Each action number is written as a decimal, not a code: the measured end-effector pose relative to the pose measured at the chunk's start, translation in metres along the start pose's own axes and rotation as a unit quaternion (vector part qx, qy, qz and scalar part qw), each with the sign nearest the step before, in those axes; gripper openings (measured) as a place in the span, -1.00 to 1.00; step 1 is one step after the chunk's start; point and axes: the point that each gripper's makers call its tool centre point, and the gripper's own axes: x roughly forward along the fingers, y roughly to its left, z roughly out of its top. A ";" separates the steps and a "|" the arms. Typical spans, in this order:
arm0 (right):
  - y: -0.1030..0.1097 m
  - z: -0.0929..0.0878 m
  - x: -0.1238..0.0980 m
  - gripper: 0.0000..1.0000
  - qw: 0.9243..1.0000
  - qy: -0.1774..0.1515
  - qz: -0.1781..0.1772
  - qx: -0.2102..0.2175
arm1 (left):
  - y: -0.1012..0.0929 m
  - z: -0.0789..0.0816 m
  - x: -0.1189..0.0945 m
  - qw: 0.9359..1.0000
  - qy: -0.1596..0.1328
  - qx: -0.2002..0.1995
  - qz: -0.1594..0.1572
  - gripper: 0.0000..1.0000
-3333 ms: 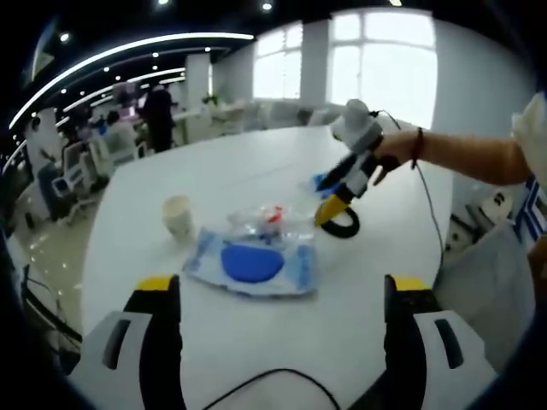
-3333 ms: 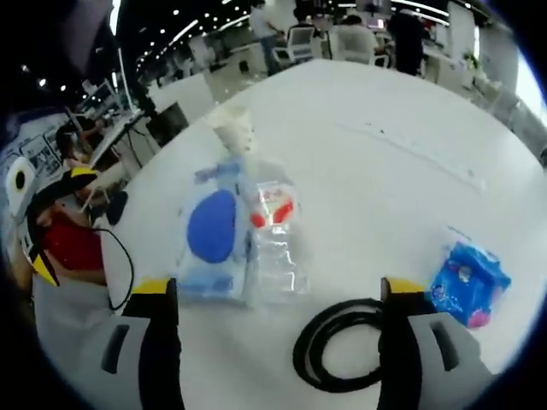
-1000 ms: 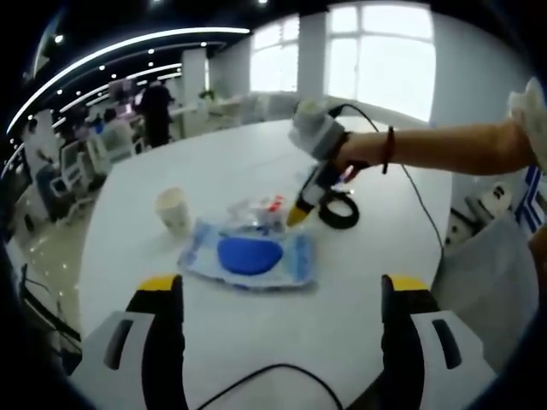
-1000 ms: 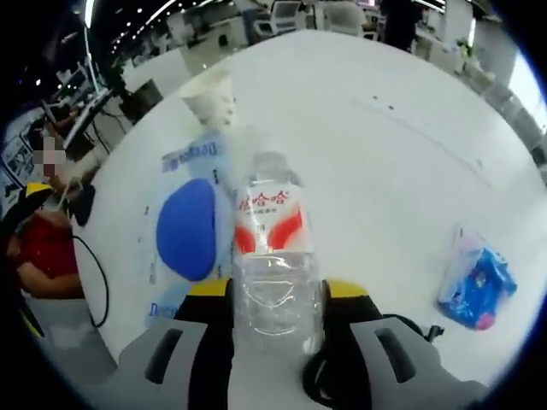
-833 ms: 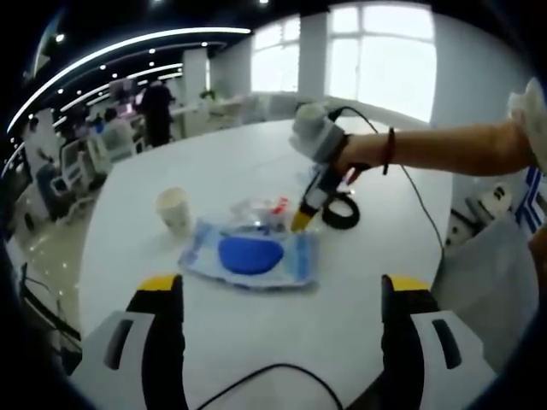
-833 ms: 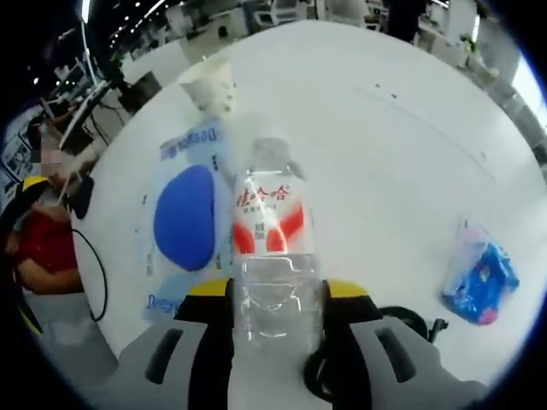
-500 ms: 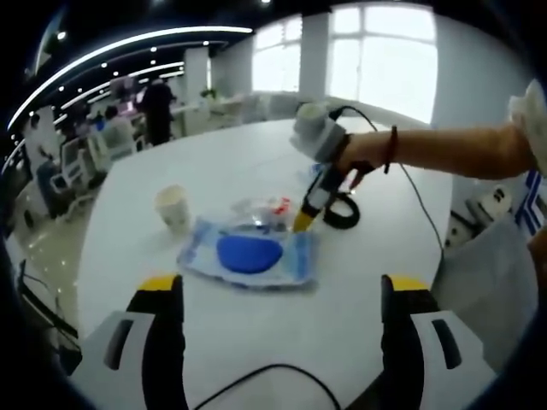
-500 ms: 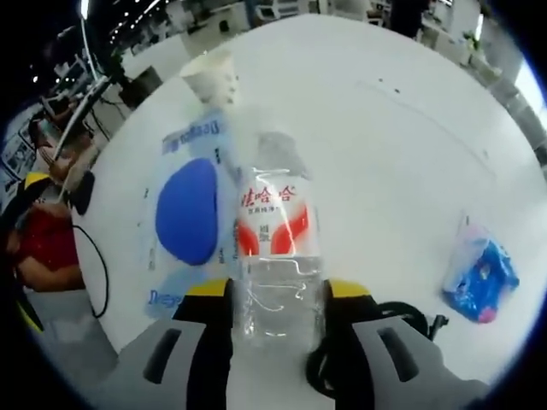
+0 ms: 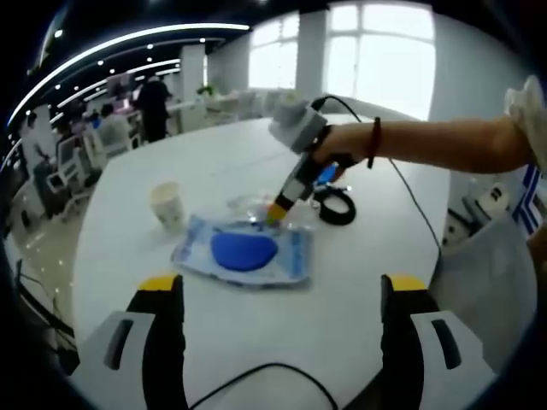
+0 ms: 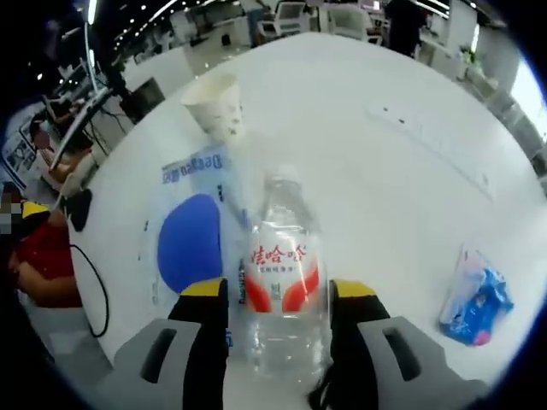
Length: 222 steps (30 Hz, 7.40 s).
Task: Arrange the tabletop items into an orderly group along one side of the table until the central work area is clear of visible clutter.
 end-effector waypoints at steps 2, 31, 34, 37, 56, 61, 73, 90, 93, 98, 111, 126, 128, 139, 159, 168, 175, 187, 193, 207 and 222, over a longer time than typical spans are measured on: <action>-0.005 0.003 0.000 -0.21 1.000 0.009 -0.009 -0.004 | 0.002 -0.001 0.000 1.000 0.000 -0.001 0.002 0.85; -0.015 0.002 0.004 -0.33 0.995 0.087 -0.043 -0.015 | -0.001 -0.002 -0.003 1.000 -0.009 -0.019 -0.006 0.83; -0.013 0.004 0.000 -0.34 0.997 0.062 -0.041 -0.005 | 0.000 -0.001 -0.004 1.000 -0.009 -0.015 -0.004 0.83; -0.012 0.004 -0.006 -0.34 0.998 0.046 -0.044 -0.016 | 0.001 0.001 -0.006 1.000 -0.011 -0.012 -0.001 0.82; 0.033 0.036 -0.078 -0.35 0.986 -0.163 -0.001 -0.033 | -0.012 0.032 -0.015 0.998 -0.061 -0.017 -0.012 0.78; 0.052 0.042 -0.098 -0.34 0.977 -0.205 0.018 -0.048 | -0.015 0.049 -0.024 0.993 -0.107 -0.040 -0.021 0.80; 0.097 0.032 -0.141 -0.34 0.957 -0.279 0.046 -0.069 | -0.014 0.086 -0.041 0.975 -0.191 -0.111 -0.032 0.71; 0.157 0.015 -0.187 -0.34 0.933 -0.336 0.055 -0.120 | -0.024 0.108 -0.035 0.954 -0.208 -0.211 -0.040 0.47; 0.163 0.014 -0.191 -0.34 0.930 -0.343 0.055 -0.124 | -0.028 0.105 -0.034 0.953 -0.205 -0.220 -0.043 0.41; 0.173 0.010 -0.196 -0.34 0.927 -0.348 0.058 -0.127 | -0.033 0.102 -0.033 0.952 -0.201 -0.227 -0.052 0.31; 0.191 0.006 -0.206 -0.33 0.921 -0.360 0.036 -0.141 | -0.047 0.101 -0.038 0.954 -0.201 -0.209 -0.075 -0.20; 0.197 0.001 -0.212 -0.27 0.916 -0.364 0.026 -0.165 | -0.058 0.098 -0.048 0.962 -0.197 -0.156 -0.105 -0.26; 0.200 0.000 -0.214 -0.27 0.914 -0.367 0.033 -0.169 | -0.059 0.099 -0.050 0.964 -0.196 -0.144 -0.112 -0.27; 0.209 -0.008 -0.222 -0.20 0.908 -0.368 0.101 -0.173 | -0.072 0.100 -0.060 0.962 -0.180 -0.067 -0.193 -0.29; 0.234 -0.034 -0.246 -0.15 0.859 -0.390 0.307 -0.126 | -0.109 0.129 -0.099 0.915 -0.200 0.027 -0.349 -0.29; 0.244 -0.030 -0.256 -0.13 0.834 -0.415 0.346 -0.110 | -0.125 0.131 -0.112 0.899 -0.205 0.046 -0.385 -0.29; 0.246 -0.028 -0.261 -0.20 0.831 -0.428 0.336 -0.110 | -0.126 0.135 -0.114 0.896 -0.201 0.040 -0.394 -0.27; 0.232 -0.021 -0.264 -0.24 0.836 -0.449 0.301 -0.090 | -0.119 0.145 -0.107 0.909 -0.218 0.008 -0.356 -0.25; 0.227 -0.017 -0.264 -0.24 0.835 -0.461 0.291 -0.074 | -0.108 0.149 -0.096 0.932 -0.207 -0.015 -0.298 -0.05; 0.213 -0.001 -0.260 -0.24 0.841 -0.485 0.232 -0.057 | -0.084 0.151 -0.087 0.955 -0.233 -0.126 -0.136 0.06; 0.206 0.006 -0.249 -0.23 0.857 -0.486 0.152 -0.081 | -0.072 0.146 -0.080 0.961 -0.225 -0.154 -0.045 -0.17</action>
